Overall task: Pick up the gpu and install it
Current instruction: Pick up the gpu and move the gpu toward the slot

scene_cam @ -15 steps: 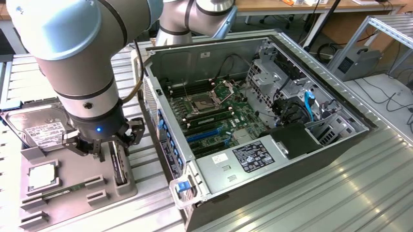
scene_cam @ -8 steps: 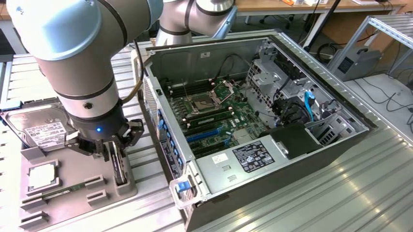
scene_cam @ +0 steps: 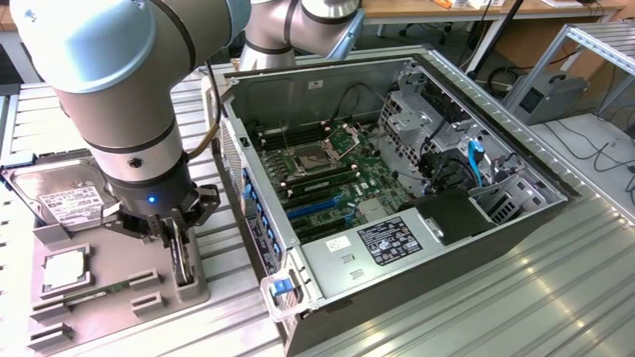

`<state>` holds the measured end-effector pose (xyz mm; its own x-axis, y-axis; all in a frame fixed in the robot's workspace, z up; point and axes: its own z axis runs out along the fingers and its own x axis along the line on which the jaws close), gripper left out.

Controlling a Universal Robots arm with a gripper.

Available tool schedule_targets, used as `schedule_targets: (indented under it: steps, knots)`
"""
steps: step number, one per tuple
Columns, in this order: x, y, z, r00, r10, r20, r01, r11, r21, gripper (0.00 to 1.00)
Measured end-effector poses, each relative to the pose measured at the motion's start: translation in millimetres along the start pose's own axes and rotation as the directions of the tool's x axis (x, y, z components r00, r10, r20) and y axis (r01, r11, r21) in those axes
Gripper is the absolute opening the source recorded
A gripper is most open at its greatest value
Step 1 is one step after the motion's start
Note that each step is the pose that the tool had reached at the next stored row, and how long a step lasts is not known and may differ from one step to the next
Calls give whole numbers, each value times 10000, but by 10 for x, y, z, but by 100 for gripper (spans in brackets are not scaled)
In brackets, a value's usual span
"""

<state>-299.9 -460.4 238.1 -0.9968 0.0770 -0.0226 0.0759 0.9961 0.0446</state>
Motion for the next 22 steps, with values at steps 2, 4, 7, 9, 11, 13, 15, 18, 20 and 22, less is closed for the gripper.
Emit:
schedule_targets:
  steps: [2,4,7,9,11,13,15,18,20,22]
  knots:
    - [0,0,0,10000,0,-1,0,10000,1,27]
    - [0,0,0,10000,0,0,0,10000,0,27]
    - [0,0,0,10000,0,0,0,10000,0,27]
    - [0,0,0,10000,0,0,0,10000,0,27]
    - [0,0,0,10000,0,0,0,10000,0,27]
    - [0,0,0,10000,1,0,-1,10000,-2,27]
    - [0,0,0,10000,0,0,0,10000,-2,27]
    - [1,0,0,9998,-190,-8,190,9998,-7,27]
    - [0,0,0,9994,-352,-16,352,9994,-10,27]
    - [0,0,0,9992,-398,-18,398,9992,-11,27]
